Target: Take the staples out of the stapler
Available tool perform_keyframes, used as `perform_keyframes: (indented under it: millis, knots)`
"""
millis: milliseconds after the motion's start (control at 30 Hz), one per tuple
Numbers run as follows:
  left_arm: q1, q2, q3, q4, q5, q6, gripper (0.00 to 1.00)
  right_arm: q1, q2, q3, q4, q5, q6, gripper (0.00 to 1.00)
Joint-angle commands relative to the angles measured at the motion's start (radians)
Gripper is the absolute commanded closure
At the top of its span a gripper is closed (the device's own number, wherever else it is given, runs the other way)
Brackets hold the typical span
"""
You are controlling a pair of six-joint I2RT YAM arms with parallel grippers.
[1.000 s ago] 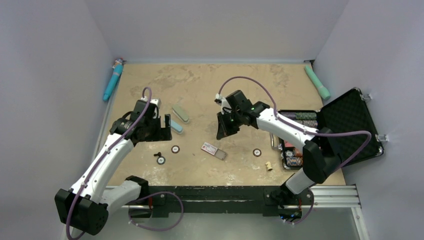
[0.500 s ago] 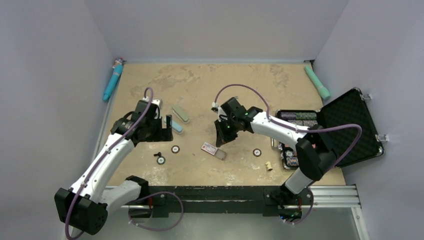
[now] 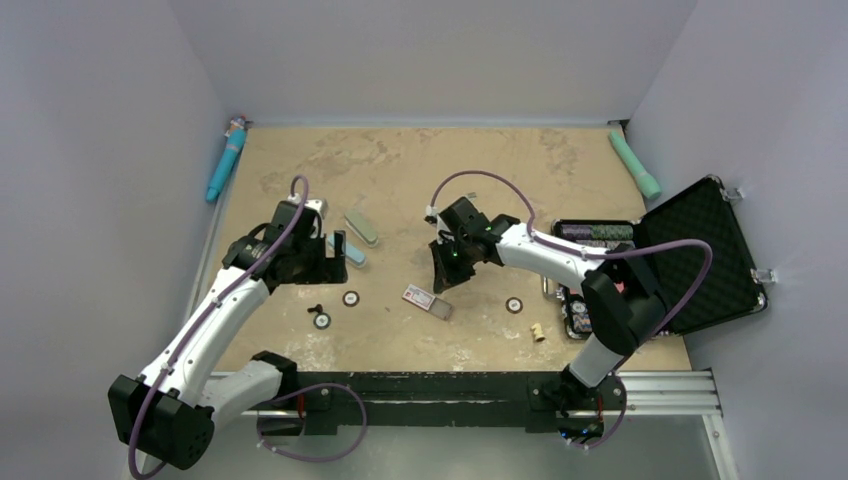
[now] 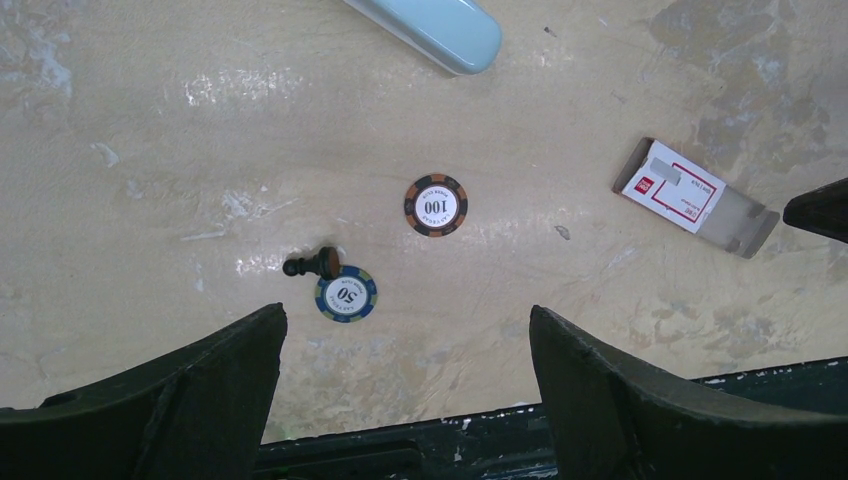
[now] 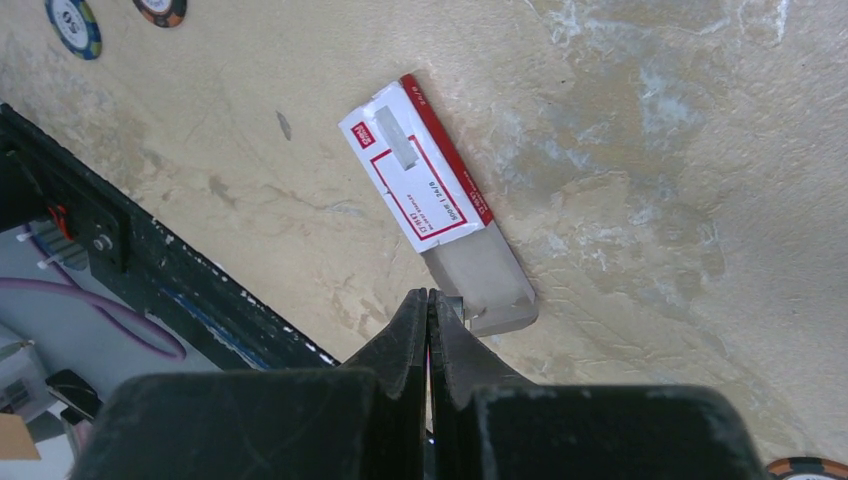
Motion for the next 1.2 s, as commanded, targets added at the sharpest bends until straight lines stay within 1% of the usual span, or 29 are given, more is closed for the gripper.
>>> perform_keyframes:
  millis: [0,267,467,567,600,633,700,733,767,833,1000,1100,1167]
  knots:
    - [-0.008,0.002,0.003,0.025,0.0,0.025,0.06,0.008,0.019,0.007,0.019,0.021,0.01,1.0]
    - [-0.01,0.003,0.002,0.026,-0.002,0.024,0.06,0.016,0.084,0.02,0.005,0.001,0.004,1.0]
    - [-0.012,0.003,0.003,0.026,-0.003,0.024,0.06,0.021,0.08,0.018,-0.016,0.02,0.016,1.0]
    - [-0.012,0.006,0.005,0.026,0.0,0.025,0.06,0.022,0.085,0.01,-0.012,0.0,0.013,1.0]
    - [-0.012,0.006,0.004,0.027,0.0,0.025,0.06,0.023,0.088,0.009,-0.01,-0.007,0.008,0.97]
    - [-0.012,0.007,0.005,0.027,0.001,0.025,0.06,0.024,0.089,0.009,-0.008,-0.012,0.007,0.88]
    - [-0.012,0.007,0.005,0.027,0.002,0.027,0.06,0.025,0.087,0.008,-0.007,-0.01,0.008,0.75]
    - [-0.012,0.007,0.005,0.027,0.002,0.027,0.06,0.025,0.084,0.009,-0.007,-0.008,0.008,0.69]
    - [-0.012,0.007,0.004,0.027,0.002,0.027,0.06,0.026,0.082,0.009,-0.007,-0.006,0.01,0.66]
    - [-0.013,0.007,0.004,0.027,0.002,0.027,0.06,0.027,0.08,0.011,-0.011,-0.004,0.009,0.63]
    - [-0.014,0.006,0.004,0.028,0.002,0.028,0.06,0.027,0.059,0.047,-0.036,0.007,0.009,0.63]
    - [-0.017,0.006,0.004,0.029,0.002,0.028,0.06,0.027,0.043,0.126,-0.075,0.008,0.002,0.62]
    - [-0.019,0.005,0.004,0.029,0.002,0.028,0.06,0.025,0.046,0.212,-0.115,0.028,-0.008,0.61]
